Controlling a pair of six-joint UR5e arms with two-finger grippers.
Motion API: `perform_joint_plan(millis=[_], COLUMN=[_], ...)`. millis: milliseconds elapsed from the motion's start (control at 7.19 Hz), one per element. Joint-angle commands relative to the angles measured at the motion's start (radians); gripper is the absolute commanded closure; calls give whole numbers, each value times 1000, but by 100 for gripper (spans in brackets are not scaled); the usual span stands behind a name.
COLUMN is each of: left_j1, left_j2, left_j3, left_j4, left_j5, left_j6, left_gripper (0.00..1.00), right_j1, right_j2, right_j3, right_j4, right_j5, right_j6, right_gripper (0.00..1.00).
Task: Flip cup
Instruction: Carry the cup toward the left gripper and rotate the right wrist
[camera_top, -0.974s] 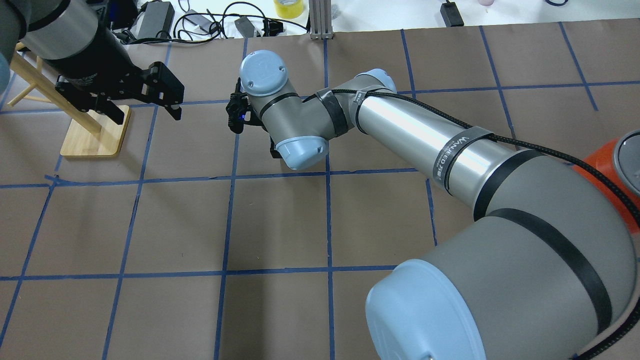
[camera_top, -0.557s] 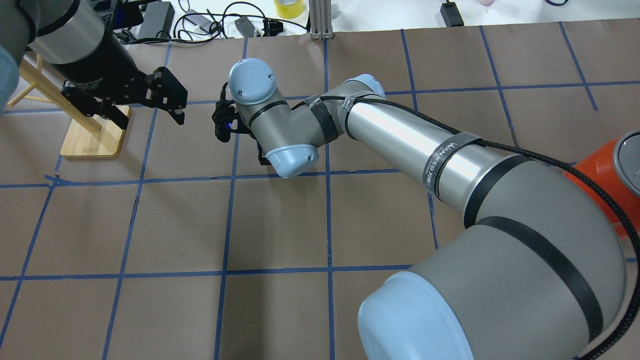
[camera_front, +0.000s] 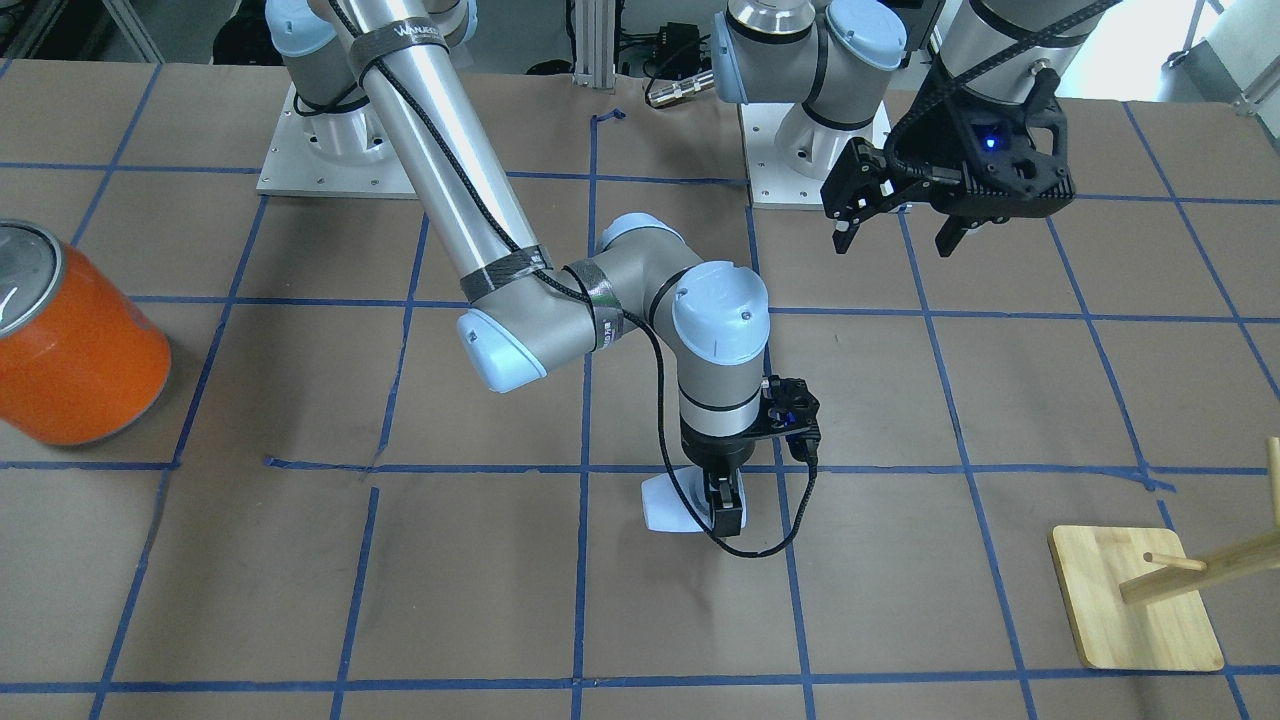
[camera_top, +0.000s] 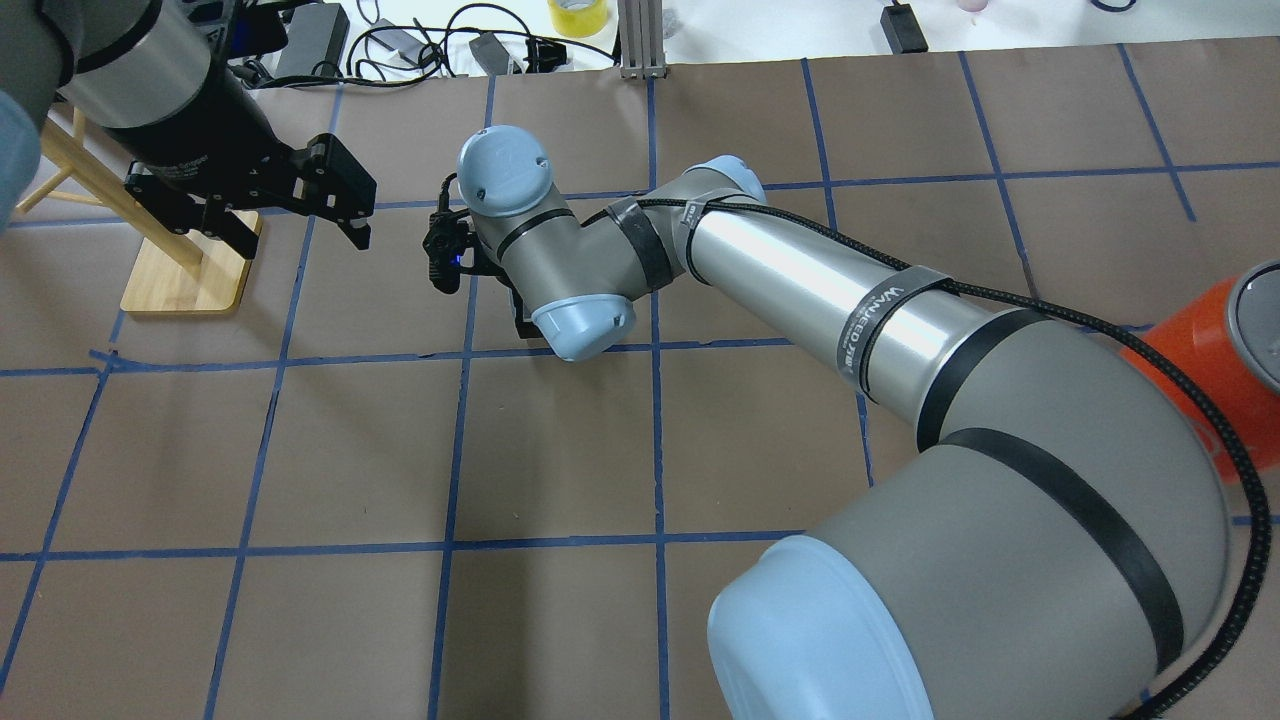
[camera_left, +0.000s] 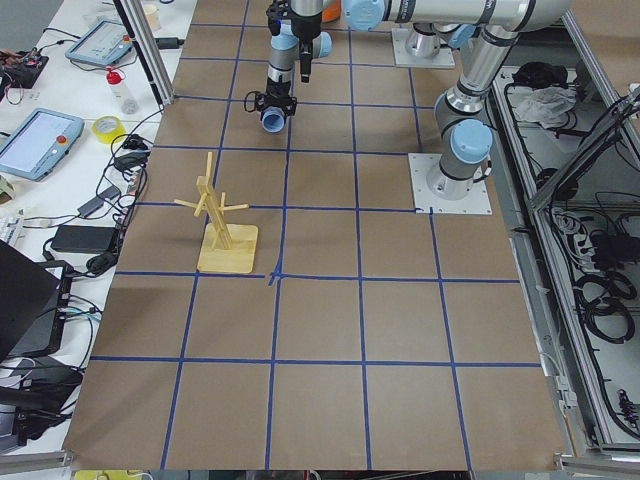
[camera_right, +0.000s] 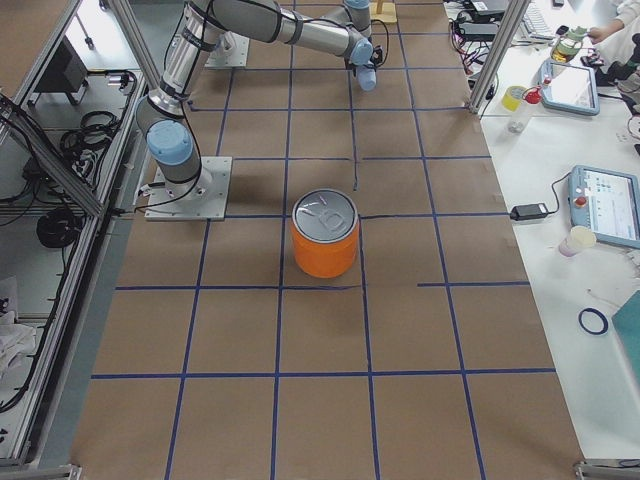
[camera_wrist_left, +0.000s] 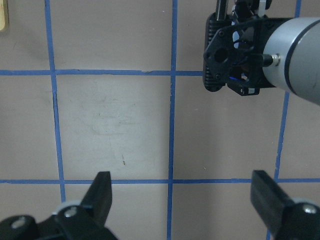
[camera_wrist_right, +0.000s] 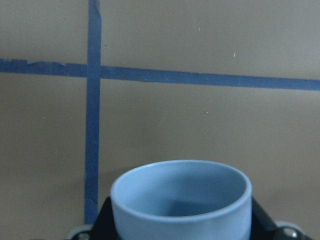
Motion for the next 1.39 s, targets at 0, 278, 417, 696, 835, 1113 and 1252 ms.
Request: perform_joint_plan(millis=[0,278,417,696,835,1113,1252], left_j1=[0,0,0,-1,-1,0,3], left_j2=[-1,-3,-3,-4,-7,-9,-15], left_j3=[0,0,-2,-2,-2,-15,-11], left_j4=[0,-1,-1,-1,0,12,26], left_j5=[4,1,1,0,-2,-6,-12], left_j6=[2,2,2,2,-1,11,11], left_gripper=[0,0,0,0,0,0,0], right_j1=[0,0,0,-1,-1,-29,-59], right_j2=[4,7,6,-11,-16,-55,-98], right_j3=[0,0,0,0,-2,-2,0], right_j4=[-1,-1,-1,13,16,59,118], right_j5=[0,0,0,-20,-18,-21,-23], right_j6=[3,6,7,26,83,109,200], right_gripper=[63,23,4,0,0,0,0])
